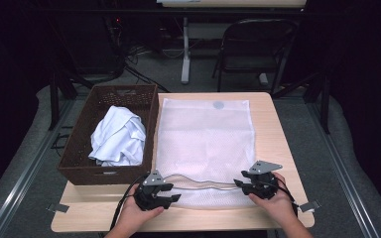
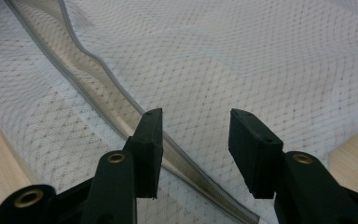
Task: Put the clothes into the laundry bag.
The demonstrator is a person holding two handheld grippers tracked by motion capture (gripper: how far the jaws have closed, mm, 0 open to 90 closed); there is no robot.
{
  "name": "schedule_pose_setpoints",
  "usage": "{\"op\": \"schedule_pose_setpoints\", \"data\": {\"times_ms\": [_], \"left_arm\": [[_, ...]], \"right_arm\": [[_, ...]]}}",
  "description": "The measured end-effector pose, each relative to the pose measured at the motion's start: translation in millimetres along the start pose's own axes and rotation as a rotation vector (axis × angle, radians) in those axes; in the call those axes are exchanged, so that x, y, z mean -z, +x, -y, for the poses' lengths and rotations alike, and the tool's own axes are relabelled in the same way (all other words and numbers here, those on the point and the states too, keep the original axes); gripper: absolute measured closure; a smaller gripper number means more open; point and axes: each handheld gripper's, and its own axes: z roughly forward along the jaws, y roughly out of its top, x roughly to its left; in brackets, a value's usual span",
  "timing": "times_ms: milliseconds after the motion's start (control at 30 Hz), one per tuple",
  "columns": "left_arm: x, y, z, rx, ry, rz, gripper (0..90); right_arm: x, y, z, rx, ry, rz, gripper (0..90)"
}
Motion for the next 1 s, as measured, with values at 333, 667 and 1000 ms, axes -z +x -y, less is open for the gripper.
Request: {"op": "schedule_pose_setpoints", "data": {"times_ms": [333, 667, 1000], "left_arm": [[0.9, -0.7, -0.3, -0.002, -0.010, -0.014, 49.4], [5.9, 0.6, -1.1, 0.030, -0.032, 0.009, 48.0], [18.7, -0.2, -3.5, 0.050, -0.066, 0.019, 46.7]], "right_arm": [[0.1, 2.8, -0.1, 0.002, -0.018, -0.003, 52.3], [-1.7, -0.4, 2.0, -0.010, -0.018, -0.003, 50.0], [-2.3, -0.3, 1.8, -0.004, -0.028, -0.012, 49.6]]}}
